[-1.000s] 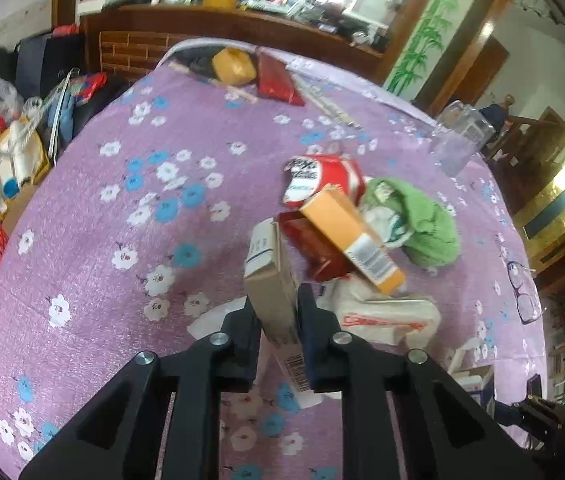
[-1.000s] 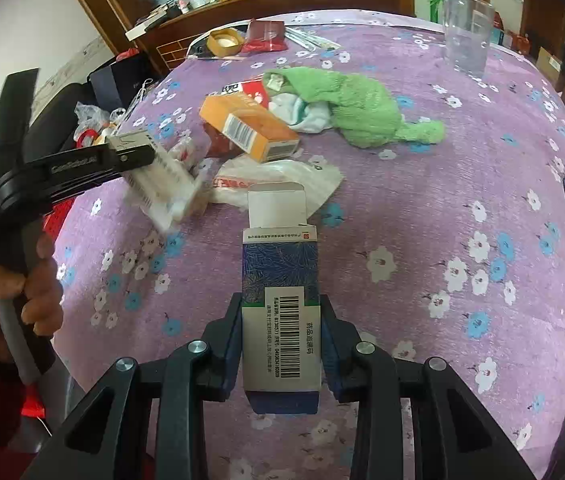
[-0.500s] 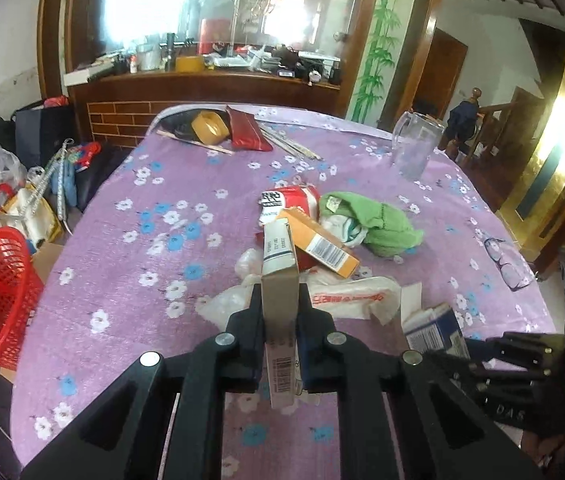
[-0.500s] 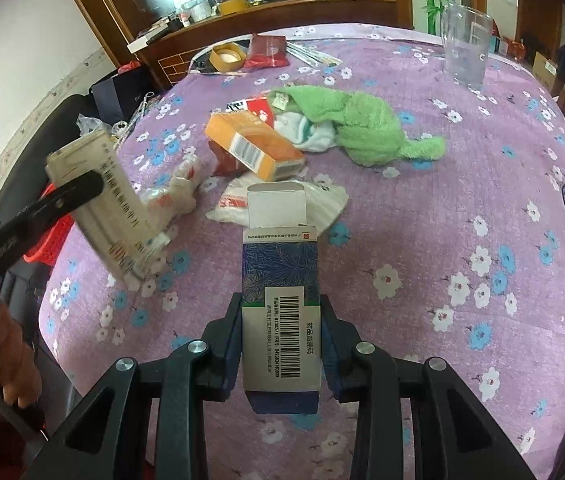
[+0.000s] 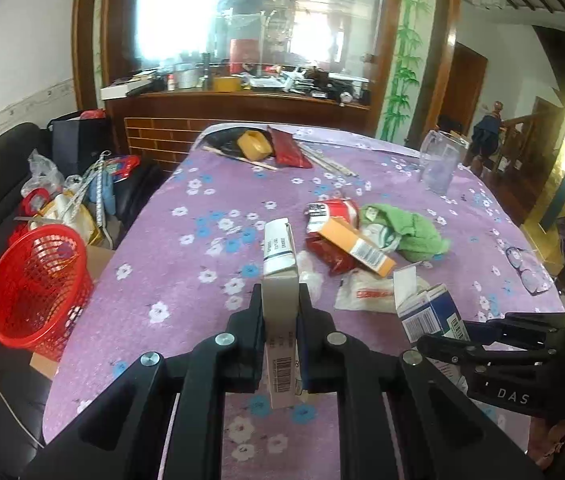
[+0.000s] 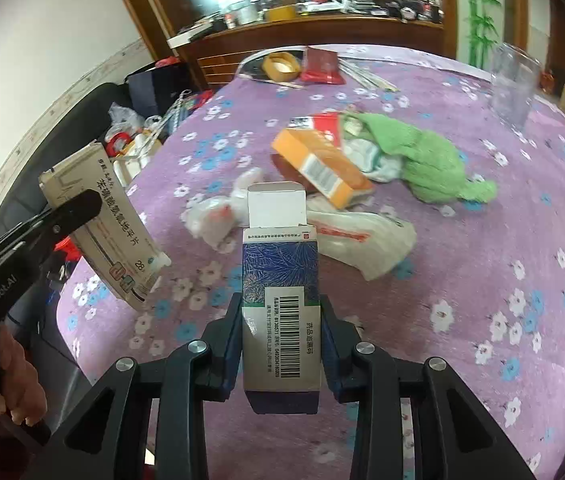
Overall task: Collect trash
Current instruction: 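Carry both medicine boxes with both tools over the red basket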
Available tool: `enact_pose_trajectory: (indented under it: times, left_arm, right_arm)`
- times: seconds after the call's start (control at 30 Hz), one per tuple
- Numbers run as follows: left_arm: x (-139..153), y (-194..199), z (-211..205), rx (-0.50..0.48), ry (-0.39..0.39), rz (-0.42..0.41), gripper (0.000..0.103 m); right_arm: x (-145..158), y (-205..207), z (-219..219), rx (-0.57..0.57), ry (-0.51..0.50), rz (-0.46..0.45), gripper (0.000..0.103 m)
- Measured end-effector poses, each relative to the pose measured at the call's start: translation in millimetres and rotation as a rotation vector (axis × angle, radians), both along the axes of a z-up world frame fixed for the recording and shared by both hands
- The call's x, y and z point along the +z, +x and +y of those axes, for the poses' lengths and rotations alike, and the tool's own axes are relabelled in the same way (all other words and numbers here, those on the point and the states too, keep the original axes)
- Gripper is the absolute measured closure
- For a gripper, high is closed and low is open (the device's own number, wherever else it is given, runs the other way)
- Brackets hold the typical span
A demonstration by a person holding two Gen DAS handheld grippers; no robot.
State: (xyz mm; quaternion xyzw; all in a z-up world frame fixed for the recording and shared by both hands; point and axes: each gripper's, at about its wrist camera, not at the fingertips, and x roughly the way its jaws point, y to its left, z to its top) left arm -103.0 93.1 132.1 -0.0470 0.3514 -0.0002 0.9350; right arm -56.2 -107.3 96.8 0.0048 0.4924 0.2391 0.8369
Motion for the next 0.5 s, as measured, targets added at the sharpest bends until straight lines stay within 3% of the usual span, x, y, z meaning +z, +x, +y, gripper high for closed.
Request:
enact_pose_trajectory:
  times: [0.5]
  left_arm:
    - [-1,-15,25,0.102,0.045,0.010,0.090]
  right_arm:
    - [4,-3,43,0.113,0.003,-0.031,0.066]
